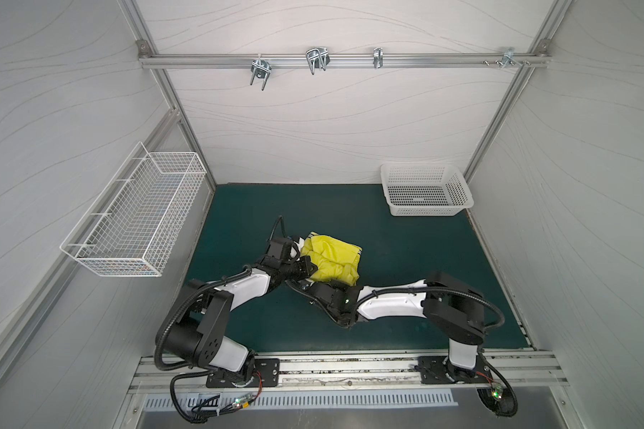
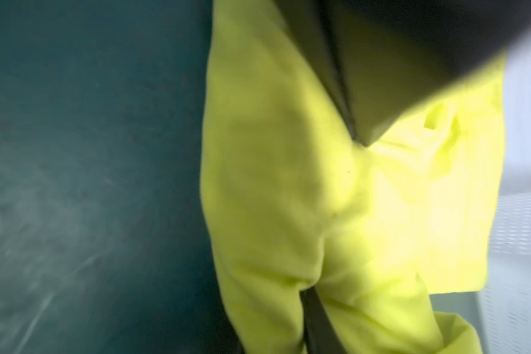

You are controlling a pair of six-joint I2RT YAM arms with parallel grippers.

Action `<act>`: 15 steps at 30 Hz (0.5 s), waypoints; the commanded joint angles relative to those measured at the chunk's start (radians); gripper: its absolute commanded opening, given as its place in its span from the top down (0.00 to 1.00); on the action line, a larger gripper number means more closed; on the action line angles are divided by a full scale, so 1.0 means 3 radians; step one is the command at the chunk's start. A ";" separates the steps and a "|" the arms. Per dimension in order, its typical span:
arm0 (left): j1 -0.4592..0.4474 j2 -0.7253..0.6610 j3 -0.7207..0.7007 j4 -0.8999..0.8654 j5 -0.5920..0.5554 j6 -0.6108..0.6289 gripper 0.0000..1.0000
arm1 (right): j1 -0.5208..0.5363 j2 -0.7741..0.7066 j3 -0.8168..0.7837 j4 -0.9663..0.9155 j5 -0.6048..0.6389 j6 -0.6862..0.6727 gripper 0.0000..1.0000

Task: Roll up the long pants
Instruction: Roll the long pant at the center of the board.

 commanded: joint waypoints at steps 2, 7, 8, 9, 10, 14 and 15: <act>-0.0002 -0.0403 0.0061 -0.1307 -0.0347 0.0110 1.00 | -0.0206 -0.0314 -0.0069 -0.0629 -0.1271 0.0348 0.93; -0.0012 -0.0923 0.0275 -0.1828 -0.0515 0.0031 1.00 | -0.0463 -0.0568 0.0089 -0.0898 -0.2390 0.0538 0.92; -0.0022 -0.1028 0.0300 -0.1885 -0.0519 -0.0001 1.00 | -0.0514 -0.0599 0.0125 -0.0932 -0.2585 0.0603 0.92; -0.0031 -0.1105 0.0319 -0.1931 -0.0519 -0.0021 1.00 | -0.0573 -0.0612 0.0155 -0.0958 -0.2795 0.0642 0.92; -0.0042 -0.1193 0.0329 -0.1982 -0.0526 -0.0039 1.00 | -0.0644 -0.0619 0.0197 -0.0993 -0.3039 0.0679 0.92; -0.0086 -0.1457 0.0385 -0.2160 -0.0604 -0.0047 1.00 | -0.0977 -0.0697 0.0204 -0.0777 -0.3968 0.1029 0.93; -0.0093 -0.1490 0.0395 -0.2186 -0.0618 -0.0045 1.00 | -0.1075 -0.0697 0.0188 -0.0694 -0.4171 0.1126 0.93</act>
